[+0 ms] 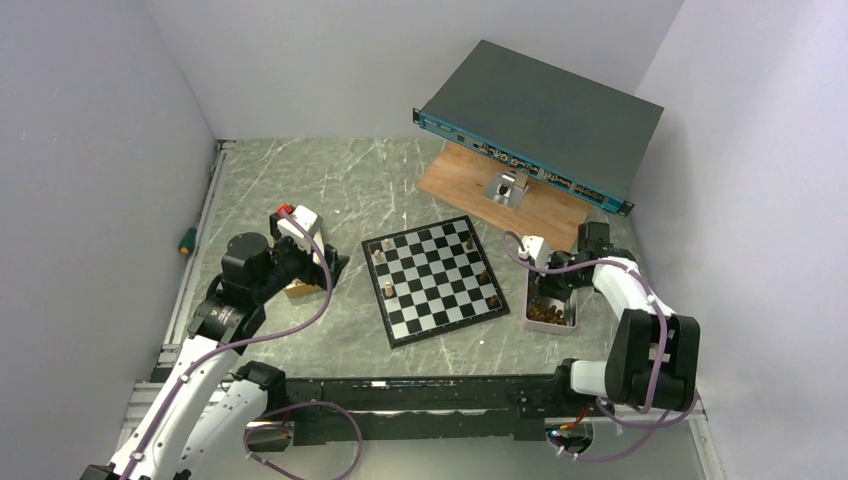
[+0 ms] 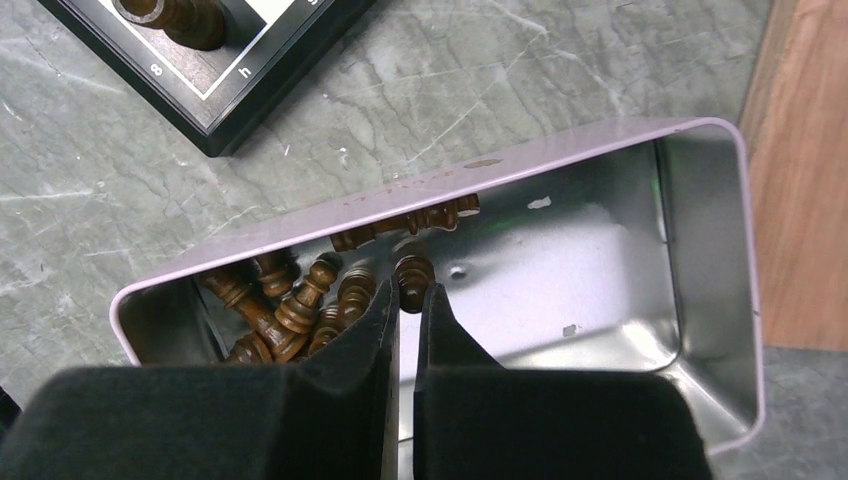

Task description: Set up the chess pieces on the board

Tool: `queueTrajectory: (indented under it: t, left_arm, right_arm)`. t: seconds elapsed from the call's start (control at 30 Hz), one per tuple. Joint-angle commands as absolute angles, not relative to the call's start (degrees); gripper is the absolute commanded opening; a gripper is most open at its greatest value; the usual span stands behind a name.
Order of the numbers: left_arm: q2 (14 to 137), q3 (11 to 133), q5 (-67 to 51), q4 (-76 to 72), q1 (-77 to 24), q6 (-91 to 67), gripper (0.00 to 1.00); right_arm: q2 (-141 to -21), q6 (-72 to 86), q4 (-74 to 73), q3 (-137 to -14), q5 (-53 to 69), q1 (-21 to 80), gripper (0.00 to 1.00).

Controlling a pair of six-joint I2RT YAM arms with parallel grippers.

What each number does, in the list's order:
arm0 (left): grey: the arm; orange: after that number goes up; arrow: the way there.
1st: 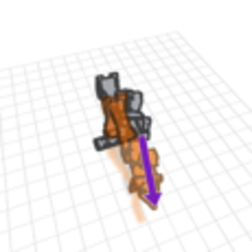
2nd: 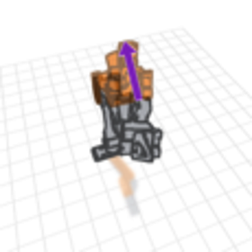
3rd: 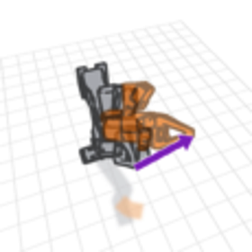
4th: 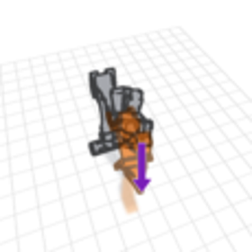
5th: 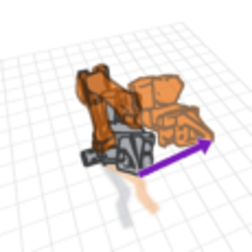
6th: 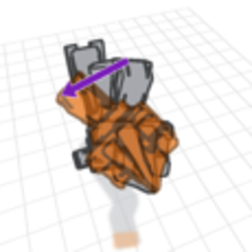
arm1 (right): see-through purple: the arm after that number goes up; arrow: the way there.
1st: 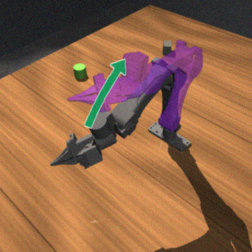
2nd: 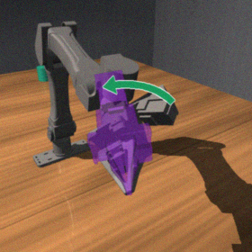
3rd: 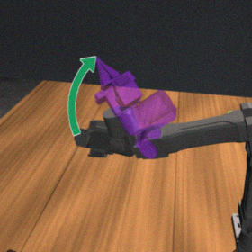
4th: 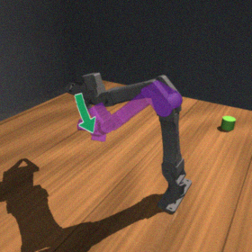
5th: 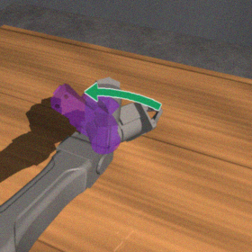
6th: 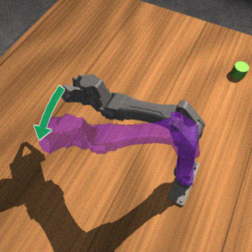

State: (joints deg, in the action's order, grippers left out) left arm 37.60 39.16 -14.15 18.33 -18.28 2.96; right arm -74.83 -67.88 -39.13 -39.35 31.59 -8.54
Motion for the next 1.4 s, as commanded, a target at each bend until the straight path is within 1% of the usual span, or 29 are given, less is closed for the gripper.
queueTrajectory:
  t: [0.0, 0.2, 0.43, 0.6, 0.7, 0.87, 1.0, 1.03, 1.2, 1.37]
  left_arm:
    - [37.07, 39.81, -15.08, 16.79, -18.02, 3.43, 0.99]
    - [36.96, 39.81, -15.2, 16.79, -18.02, 3.43, 0.99]
    - [36.83, 39.81, -15.25, 16.79, -18.02, 3.36, 0.99]
    - [36.91, 39.9, -15.25, 16.78, -18.02, 3.34, 0.99]
    - [37.07, 39.9, -15.16, 16.86, -18.02, 3.42, 0.99]
    - [37.22, 39.9, -15.04, 16.88, -18.02, 3.43, 0.99]
    - [37.52, 39.9, -14.8, 16.91, -18.02, 3.52, 0.99]
    - [37.59, 39.83, -14.56, 16.88, -18.02, 3.54, 0.99]
    - [38.15, 39.9, -14.29, 17.05, -17.86, 3.69, 0.99]
    - [38.38, 39.81, -13.82, 17.07, -17.5, 3.78, 0.99]
  right_arm:
    - [-71.24, -66.79, -39.21, -40.92, 31.38, -8.67, 0.0]
    - [-69.14, -66.32, -42.1, -42.6, 30.91, -8.96, 0.0]
    - [-65.58, -66.96, -49.51, -45.62, 31.82, -8.96, 0.0]
    - [-63.76, -66.81, -56.86, -50.33, 35.08, -8.39, 0.0]
    - [-63.11, -65.33, -58.39, -52.17, 36.95, -6.33, 0.0]
    - [-62.36, -61.81, -57.12, -52.75, 36.96, 2.6, 0.0]
    - [-63.96, -60.08, -56.89, -54.45, 37.0, 9.99, 0.0]
    - [-64.87, -59.51, -56.41, -55.18, 36.49, 13.15, 0.0]
    - [-68.78, -56.54, -54.66, -57.19, 34.38, 20.27, 0.0]
    - [-71.31, -54.14, -50.49, -56.13, 32.24, 27.0, 0.0]
